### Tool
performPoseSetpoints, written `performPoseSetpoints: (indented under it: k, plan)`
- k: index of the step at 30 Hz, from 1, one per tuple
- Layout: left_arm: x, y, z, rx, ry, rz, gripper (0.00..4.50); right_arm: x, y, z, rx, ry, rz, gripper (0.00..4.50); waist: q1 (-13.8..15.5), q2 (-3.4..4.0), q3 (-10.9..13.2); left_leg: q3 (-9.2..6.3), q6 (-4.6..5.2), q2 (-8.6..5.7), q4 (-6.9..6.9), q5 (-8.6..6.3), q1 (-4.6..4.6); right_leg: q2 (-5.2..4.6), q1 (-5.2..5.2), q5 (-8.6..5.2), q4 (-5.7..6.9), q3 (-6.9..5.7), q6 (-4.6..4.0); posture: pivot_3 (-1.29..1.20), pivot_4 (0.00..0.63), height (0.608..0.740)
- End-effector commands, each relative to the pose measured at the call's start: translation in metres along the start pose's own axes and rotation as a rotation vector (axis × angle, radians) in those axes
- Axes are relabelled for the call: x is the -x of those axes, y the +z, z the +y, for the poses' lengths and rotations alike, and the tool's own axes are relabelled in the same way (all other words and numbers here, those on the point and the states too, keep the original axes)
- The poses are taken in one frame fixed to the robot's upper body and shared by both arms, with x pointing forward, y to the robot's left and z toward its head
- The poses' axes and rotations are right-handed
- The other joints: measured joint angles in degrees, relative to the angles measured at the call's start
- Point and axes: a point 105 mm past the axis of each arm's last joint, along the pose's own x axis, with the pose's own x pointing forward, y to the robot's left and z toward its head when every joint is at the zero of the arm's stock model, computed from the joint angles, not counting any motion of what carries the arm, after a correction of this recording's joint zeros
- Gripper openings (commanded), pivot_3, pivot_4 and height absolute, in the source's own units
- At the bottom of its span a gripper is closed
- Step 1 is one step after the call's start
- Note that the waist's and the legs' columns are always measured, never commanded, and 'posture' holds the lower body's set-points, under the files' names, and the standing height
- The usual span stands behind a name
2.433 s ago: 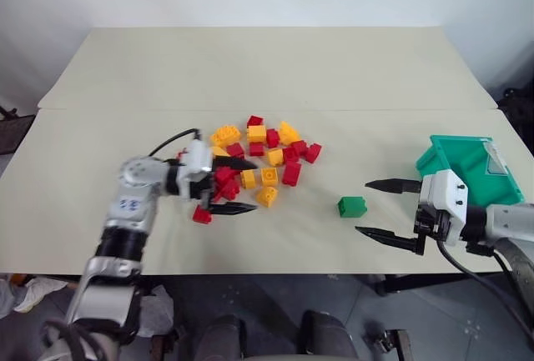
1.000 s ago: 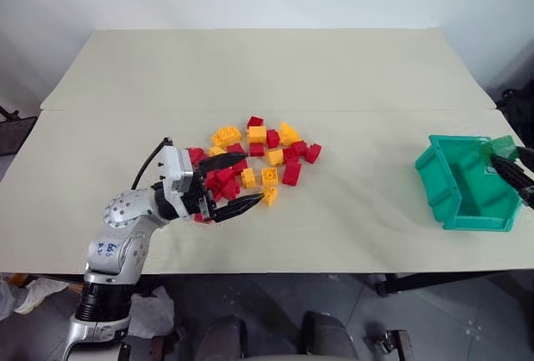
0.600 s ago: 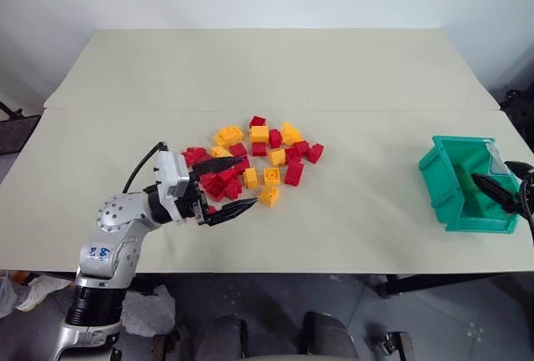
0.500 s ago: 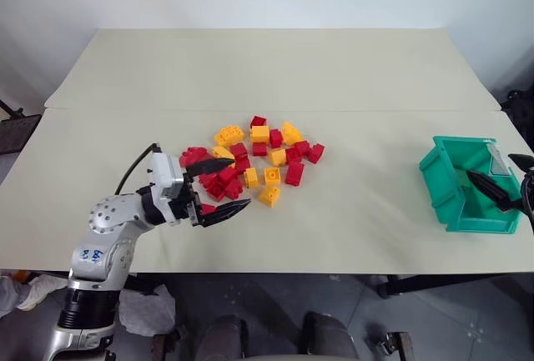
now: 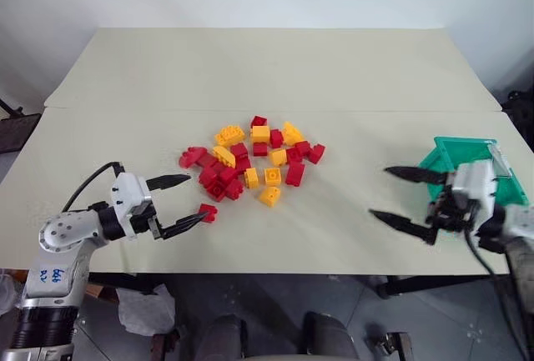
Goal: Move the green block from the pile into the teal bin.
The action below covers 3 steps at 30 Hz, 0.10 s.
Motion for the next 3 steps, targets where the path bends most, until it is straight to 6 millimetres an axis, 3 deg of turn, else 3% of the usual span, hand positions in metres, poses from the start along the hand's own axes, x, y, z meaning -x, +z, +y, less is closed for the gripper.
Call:
performPoseSetpoints:
  k: [1,3]
  plan:
    - [0.0094,0.0016,-0.0009,-0.038,0.043,-0.004,4.5,-0.0049,-0.0048,0.0114,0.042,0.028,-0.017,4.49,-0.1,0.0,0.0,0.0,0.0,0.0,0.0,-0.01,0.0,0.0,0.0,0.0,-0.01,-0.01,0.0,0.0,0.15,0.74]
    - [0.0136,0.002,-0.0032,-0.04,0.067,0.003,4.5,-0.0061,-0.0105,0.0142,0.023,0.006,-0.031,4.49,-0.1,0.0,0.0,0.0,-0.01,0.01,-0.02,-0.02,0.02,0.0,-0.01,0.0,0.02,-0.01,0.0,0.0,0.15,0.74]
